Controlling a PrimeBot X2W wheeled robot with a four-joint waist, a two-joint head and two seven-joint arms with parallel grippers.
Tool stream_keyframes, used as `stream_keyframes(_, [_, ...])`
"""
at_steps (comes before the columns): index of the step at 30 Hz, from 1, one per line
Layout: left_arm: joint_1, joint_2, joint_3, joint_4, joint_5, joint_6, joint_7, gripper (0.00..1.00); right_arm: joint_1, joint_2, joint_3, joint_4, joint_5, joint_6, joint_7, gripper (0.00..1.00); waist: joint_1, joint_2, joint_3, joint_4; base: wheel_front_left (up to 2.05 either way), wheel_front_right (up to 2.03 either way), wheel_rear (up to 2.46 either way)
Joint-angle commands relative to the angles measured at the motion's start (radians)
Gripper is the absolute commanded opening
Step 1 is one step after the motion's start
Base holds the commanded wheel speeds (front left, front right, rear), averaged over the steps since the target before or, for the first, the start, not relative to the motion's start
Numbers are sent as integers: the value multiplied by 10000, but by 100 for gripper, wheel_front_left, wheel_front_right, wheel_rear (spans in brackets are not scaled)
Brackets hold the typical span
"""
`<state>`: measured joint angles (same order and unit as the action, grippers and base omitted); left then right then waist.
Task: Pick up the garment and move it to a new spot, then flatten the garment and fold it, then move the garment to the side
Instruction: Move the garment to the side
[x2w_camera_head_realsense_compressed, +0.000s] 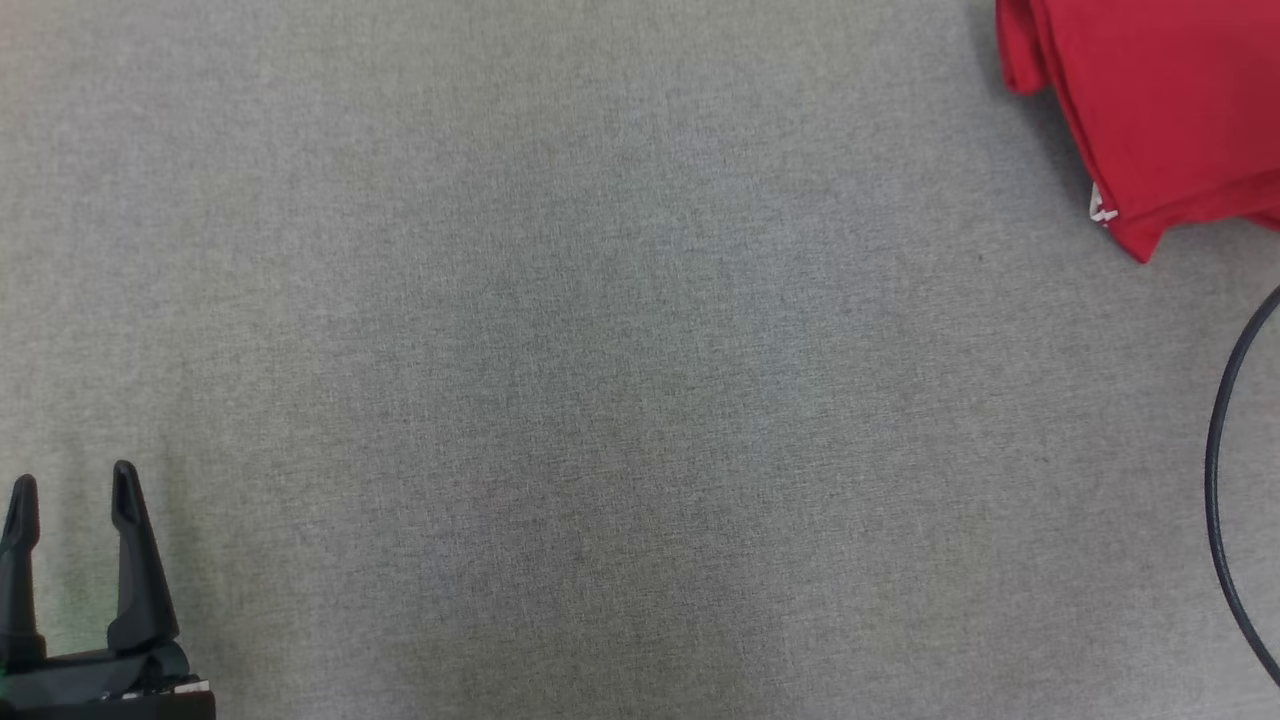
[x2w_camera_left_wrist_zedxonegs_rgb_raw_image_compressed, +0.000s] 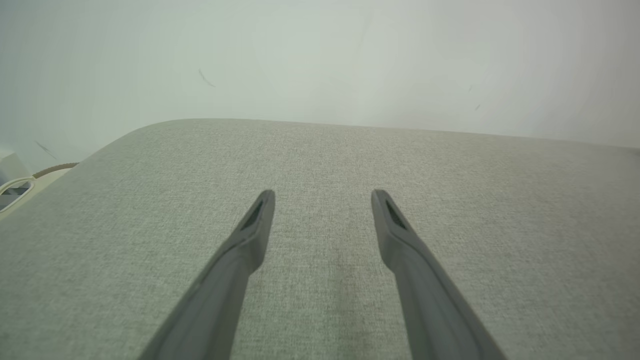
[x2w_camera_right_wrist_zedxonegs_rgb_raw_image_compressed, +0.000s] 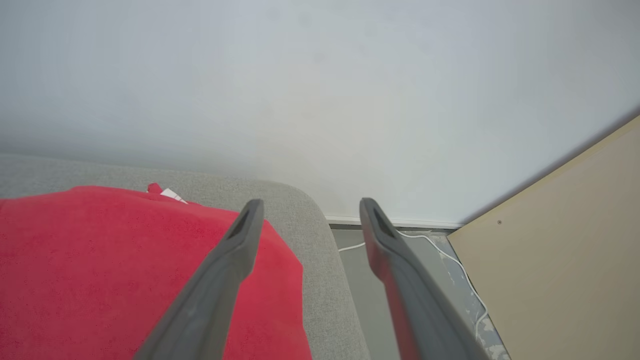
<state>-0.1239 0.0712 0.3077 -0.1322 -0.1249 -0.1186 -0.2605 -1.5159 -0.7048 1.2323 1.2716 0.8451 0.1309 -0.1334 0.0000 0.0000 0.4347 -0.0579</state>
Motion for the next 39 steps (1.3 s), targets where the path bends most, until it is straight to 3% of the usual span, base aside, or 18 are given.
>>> stream_keyframes(1, [31, -22, 32, 43, 29, 2, -38, 100, 57, 126, -97, -28, 160, -2, -157, 100, 0, 0, -131, -29, 0, 0, 0])
stream_keyframes(10, [238, -140, -29, 212, -156, 75, -38, 100, 974, 769, -1390, -907, 1384, -2, -1311, 100, 0, 0, -964, -115, 0, 0, 0])
stream_keyframes(15, [336, -176, -119, 304, -235, 131, -38, 100, 1749, 701, -2951, -2161, 1319, -2, -1311, 100, 0, 0, -1459, -124, 0, 0, 0])
stream_keyframes(21, [565, -191, -217, 437, -314, 232, -36, 100, 3483, 1222, -5099, -3565, 191, -2, -1317, 100, 0, 0, -2172, -102, 0, 0, 0])
stream_keyframes(25, [821, -198, -301, 468, -404, 329, -38, 100, 5128, 1941, -6679, -4760, -1026, -1, -1317, 100, 0, 0, -2639, -67, 0, 0, 0])
stream_keyframes(39, [1283, -201, -607, 542, -490, 610, -38, 100, 8582, 3835, -8471, -7492, -3141, -1, -1318, 100, 0, 0, -3486, -4, 0, 0, 0])
